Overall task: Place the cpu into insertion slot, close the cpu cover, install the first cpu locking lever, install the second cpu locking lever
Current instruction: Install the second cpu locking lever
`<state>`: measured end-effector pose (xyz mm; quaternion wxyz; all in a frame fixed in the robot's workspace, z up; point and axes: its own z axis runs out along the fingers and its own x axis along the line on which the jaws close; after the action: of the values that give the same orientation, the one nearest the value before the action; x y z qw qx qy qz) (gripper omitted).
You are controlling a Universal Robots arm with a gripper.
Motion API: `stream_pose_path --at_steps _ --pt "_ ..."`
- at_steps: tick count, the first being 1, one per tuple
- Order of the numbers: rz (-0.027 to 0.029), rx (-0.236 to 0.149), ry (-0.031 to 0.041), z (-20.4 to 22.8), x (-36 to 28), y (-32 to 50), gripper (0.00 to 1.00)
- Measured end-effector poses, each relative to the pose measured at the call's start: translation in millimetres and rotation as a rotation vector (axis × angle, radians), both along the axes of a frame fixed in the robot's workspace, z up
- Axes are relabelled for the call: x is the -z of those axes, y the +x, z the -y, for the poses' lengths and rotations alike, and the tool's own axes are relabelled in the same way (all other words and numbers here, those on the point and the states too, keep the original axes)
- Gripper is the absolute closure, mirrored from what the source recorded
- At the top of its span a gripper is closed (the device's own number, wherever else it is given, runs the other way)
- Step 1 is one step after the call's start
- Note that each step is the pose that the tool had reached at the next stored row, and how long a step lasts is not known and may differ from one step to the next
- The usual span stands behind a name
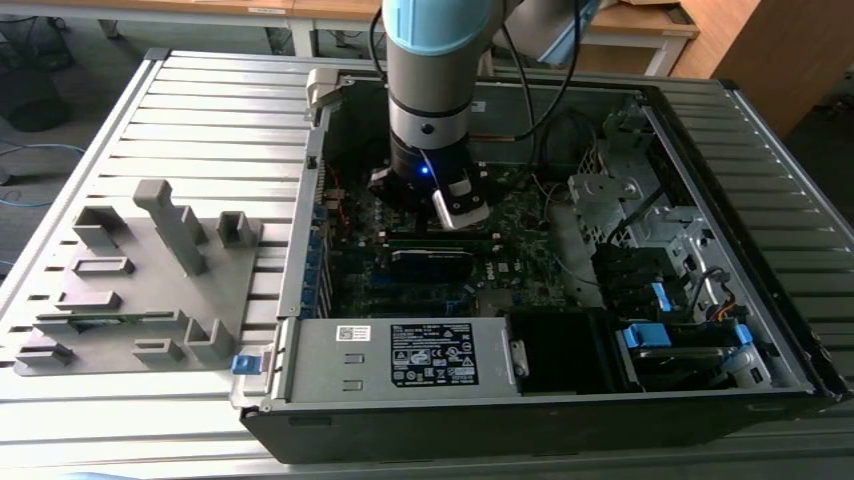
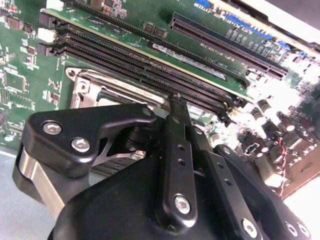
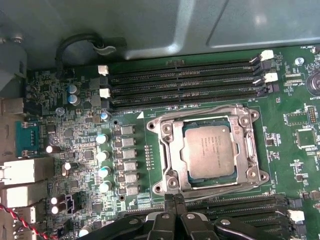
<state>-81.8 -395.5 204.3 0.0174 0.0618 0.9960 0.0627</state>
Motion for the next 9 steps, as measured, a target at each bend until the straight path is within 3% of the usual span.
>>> stream_pose_path --at_steps 6,9 --pt "-0.0001 0.000 0.0175 2.6 1.2 -0.1 0.89" --pt "0.0000 0.000 0.0179 2.6 1.4 -0.1 0.89"
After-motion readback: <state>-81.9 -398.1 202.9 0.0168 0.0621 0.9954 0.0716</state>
